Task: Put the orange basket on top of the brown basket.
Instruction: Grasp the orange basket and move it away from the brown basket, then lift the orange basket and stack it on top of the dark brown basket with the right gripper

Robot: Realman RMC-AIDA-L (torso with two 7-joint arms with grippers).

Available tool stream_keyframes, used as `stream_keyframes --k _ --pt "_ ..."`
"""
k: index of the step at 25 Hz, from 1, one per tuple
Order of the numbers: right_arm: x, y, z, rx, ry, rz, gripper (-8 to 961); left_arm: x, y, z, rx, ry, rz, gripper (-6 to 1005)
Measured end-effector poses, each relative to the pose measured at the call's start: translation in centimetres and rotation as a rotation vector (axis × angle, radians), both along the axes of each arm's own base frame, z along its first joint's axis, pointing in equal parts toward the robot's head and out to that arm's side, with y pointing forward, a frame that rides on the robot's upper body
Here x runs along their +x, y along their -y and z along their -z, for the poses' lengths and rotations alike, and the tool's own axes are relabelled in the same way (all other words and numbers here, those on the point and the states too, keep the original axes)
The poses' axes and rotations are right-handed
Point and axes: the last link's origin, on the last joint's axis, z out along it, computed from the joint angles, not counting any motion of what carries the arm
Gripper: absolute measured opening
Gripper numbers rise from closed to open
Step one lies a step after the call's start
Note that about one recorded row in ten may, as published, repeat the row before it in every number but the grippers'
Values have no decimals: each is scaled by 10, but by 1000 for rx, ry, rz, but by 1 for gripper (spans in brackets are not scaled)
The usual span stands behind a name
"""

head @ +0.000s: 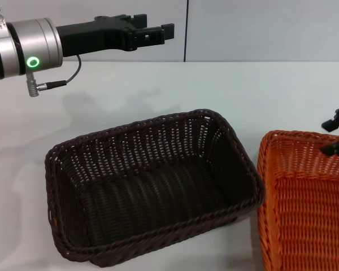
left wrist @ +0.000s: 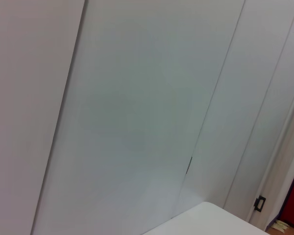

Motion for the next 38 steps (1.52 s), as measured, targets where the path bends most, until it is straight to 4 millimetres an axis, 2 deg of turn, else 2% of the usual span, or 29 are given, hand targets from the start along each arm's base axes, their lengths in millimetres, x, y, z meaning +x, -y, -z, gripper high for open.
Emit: stream_keyframes --k 2,7,16,20,26,30,34,36,37,38 --pt "7 1 11 -21 9 13 504 1 0 1 -2 0 2 861" --pt "16 3 25 -39 -1 10 497 1 1 4 -13 13 -1 862" --pt "19 6 31 -47 -13 12 483 1 -1 7 -13 17 -10 861" --pt "21 8 31 -47 -11 23 358 2 -3 6 -9 18 -7 862" --pt "23 9 30 -44 -11 37 313 6 -5 5 -3 16 -1 862" --pt "28 15 26 -41 -19 52 282 7 -6 3 4 18 2 862" --pt "34 23 11 -27 -42 73 248 6 -7 0 18 18 -3 862" --pt "37 28 -4 1 -66 88 230 5 -8 0 21 18 -5 862" --pt "41 31 -22 52 -94 102 221 5 -8 -1 26 16 -9 862" --pt "41 31 -22 52 -94 102 208 5 -8 -1 26 16 -9 862"
